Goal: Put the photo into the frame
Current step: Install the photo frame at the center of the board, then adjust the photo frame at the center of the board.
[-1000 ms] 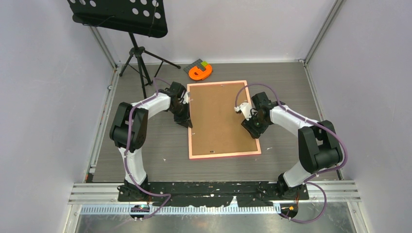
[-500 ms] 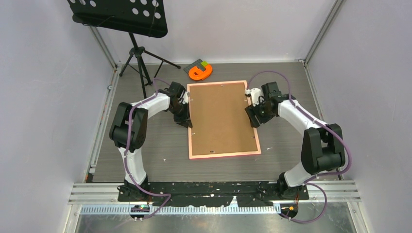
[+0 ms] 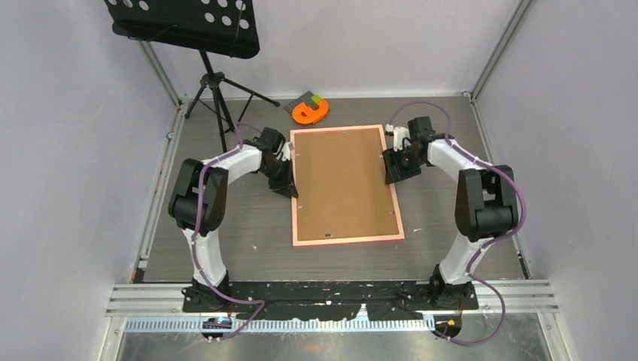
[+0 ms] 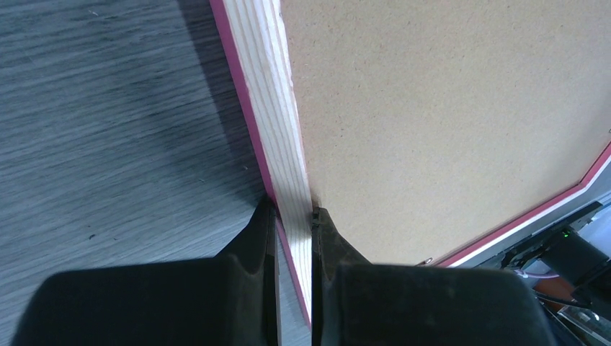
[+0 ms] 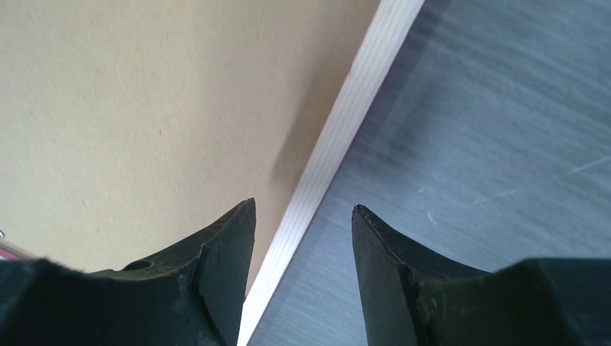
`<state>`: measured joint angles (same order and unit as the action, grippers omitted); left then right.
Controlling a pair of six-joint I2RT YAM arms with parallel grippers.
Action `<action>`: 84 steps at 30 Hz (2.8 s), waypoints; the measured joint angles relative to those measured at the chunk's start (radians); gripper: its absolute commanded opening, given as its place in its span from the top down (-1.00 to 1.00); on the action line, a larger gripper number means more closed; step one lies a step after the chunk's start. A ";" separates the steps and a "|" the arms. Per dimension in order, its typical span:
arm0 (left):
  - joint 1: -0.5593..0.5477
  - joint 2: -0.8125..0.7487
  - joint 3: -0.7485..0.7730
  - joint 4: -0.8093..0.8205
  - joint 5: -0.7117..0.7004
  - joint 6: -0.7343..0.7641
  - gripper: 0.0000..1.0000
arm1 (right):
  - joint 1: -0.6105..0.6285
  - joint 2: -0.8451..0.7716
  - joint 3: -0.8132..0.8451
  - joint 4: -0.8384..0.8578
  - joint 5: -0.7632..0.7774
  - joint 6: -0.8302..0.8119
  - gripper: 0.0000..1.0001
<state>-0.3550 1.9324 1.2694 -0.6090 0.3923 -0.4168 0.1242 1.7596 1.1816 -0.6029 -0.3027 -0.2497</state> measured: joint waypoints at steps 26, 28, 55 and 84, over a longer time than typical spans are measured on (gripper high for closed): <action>0.000 -0.006 -0.016 0.029 0.018 0.000 1.00 | -0.024 0.140 0.111 0.046 -0.022 0.045 0.25; 0.000 -0.007 -0.016 0.030 0.018 0.000 1.00 | -0.026 0.150 0.111 0.049 -0.027 0.045 0.29; -0.016 -0.051 -0.013 0.014 0.000 0.079 -0.96 | -0.080 0.192 0.159 -0.013 -0.073 -0.083 0.88; -0.038 0.006 0.363 -0.258 -0.280 0.479 -0.94 | 0.162 0.428 0.560 -0.410 -0.084 -0.689 0.88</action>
<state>-0.3927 1.9388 1.6321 -0.8669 0.1123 0.0620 0.2863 2.1880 1.7416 -1.0130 -0.3870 -0.9382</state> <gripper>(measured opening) 0.994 0.287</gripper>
